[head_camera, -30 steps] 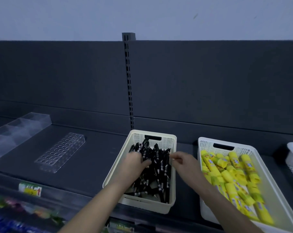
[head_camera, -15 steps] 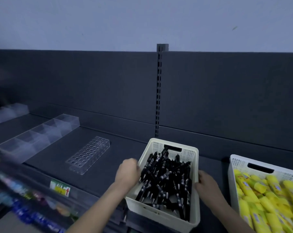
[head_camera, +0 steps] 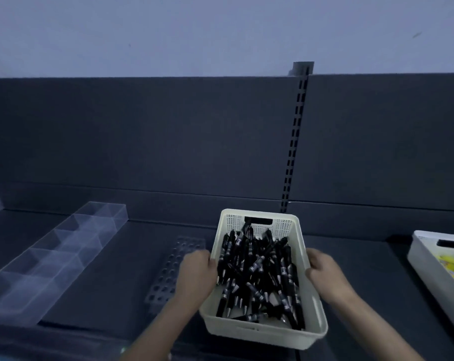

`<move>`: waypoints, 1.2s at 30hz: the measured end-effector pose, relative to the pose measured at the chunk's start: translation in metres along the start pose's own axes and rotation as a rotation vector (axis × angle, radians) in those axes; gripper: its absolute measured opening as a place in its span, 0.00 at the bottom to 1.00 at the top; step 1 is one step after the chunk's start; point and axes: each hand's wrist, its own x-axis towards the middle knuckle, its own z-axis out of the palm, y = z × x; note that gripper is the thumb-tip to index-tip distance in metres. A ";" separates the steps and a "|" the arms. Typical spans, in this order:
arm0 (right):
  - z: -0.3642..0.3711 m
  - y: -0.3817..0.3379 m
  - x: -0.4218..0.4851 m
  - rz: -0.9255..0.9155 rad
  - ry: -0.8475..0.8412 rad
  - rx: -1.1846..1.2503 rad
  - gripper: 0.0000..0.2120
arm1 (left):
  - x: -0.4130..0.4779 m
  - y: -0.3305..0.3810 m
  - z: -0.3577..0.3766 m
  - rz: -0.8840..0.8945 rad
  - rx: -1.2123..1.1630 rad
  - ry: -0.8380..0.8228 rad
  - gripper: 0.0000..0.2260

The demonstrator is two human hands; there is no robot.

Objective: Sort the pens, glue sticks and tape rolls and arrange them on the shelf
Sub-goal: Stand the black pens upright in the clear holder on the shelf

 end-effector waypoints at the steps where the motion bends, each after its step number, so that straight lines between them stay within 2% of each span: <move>1: 0.003 -0.003 0.000 0.009 0.021 -0.021 0.19 | 0.003 -0.004 0.000 0.002 -0.027 -0.022 0.19; 8: 0.007 0.000 -0.004 0.108 0.099 -0.076 0.23 | 0.013 -0.010 0.018 0.089 -0.107 -0.146 0.17; 12: -0.001 0.004 -0.007 0.096 0.098 -0.076 0.23 | 0.017 -0.006 0.008 0.147 0.006 -0.229 0.08; 15: -0.004 -0.002 -0.004 -0.028 0.238 -0.248 0.17 | 0.024 0.005 -0.005 0.199 0.018 -0.111 0.09; 17: -0.001 -0.012 -0.003 -0.117 0.286 -0.250 0.13 | 0.031 0.016 -0.006 0.272 -0.033 -0.068 0.09; 19: 0.008 -0.022 -0.001 -0.141 0.220 -0.235 0.08 | 0.036 0.028 0.000 0.325 -0.032 -0.127 0.09; 23: 0.038 -0.035 0.005 0.015 -0.025 -0.409 0.18 | 0.046 0.042 0.018 0.332 0.044 -0.343 0.08; 27: 0.055 -0.048 0.015 0.153 -0.071 -0.543 0.19 | 0.064 0.054 0.036 0.312 0.146 -0.507 0.12; 30: 0.054 -0.051 0.015 0.163 -0.065 -0.607 0.16 | 0.075 0.058 0.048 0.251 0.185 -0.593 0.15; 33: 0.051 -0.040 0.014 0.151 -0.039 -0.626 0.12 | 0.079 0.059 0.054 0.188 0.031 -0.603 0.17; 36: 0.052 -0.029 0.013 0.172 -0.021 -0.535 0.10 | 0.074 0.058 0.059 0.105 -0.172 -0.674 0.11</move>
